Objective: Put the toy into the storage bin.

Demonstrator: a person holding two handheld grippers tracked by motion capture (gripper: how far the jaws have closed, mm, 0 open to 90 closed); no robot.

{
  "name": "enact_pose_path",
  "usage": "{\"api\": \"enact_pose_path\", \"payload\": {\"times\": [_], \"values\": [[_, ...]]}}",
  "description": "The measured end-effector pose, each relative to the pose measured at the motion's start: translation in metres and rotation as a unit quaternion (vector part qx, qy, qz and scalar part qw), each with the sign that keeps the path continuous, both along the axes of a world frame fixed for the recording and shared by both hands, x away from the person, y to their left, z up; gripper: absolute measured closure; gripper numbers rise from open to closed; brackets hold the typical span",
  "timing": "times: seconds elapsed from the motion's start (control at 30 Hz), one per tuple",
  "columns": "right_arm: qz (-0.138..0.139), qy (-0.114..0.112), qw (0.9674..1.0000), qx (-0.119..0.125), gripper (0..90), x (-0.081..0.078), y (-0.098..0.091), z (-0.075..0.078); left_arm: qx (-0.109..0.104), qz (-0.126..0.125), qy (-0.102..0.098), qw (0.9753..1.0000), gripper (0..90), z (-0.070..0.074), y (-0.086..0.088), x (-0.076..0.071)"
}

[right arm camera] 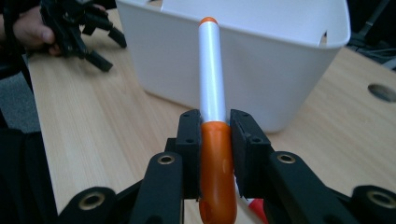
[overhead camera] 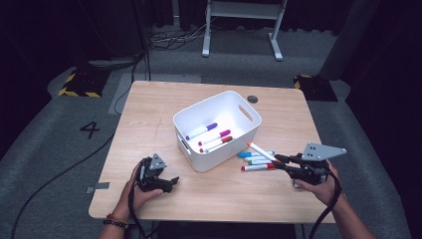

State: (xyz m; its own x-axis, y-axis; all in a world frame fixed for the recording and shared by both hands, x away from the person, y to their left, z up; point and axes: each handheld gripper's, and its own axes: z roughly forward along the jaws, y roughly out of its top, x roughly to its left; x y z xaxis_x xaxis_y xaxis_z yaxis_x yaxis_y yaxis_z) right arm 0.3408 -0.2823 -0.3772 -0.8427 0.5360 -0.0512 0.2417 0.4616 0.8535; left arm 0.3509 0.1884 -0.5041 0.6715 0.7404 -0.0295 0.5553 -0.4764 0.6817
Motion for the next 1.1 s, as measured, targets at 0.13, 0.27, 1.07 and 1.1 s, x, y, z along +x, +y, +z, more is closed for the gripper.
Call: {"api": "enact_pose_path", "payload": {"times": [0.13,0.27,1.07,1.1], "values": [[0.005,-0.013,0.9999,0.001,74.9,0.012,0.014,0.019,0.000,0.000,0.000,1.0000,14.8,0.000,0.000,0.000],[0.008,-0.016,0.9998,-0.003,74.9,0.025,0.031,0.031,0.000,0.000,0.000,1.0000,14.8,0.000,0.000,0.000],[0.021,0.018,0.9989,-0.037,74.8,0.086,0.137,0.042,0.000,0.000,0.000,1.0000,14.8,0.000,0.000,0.000],[0.023,0.018,0.9989,-0.038,74.9,0.086,0.141,0.042,0.001,0.000,0.000,1.0000,14.8,0.000,0.000,0.000]]}}
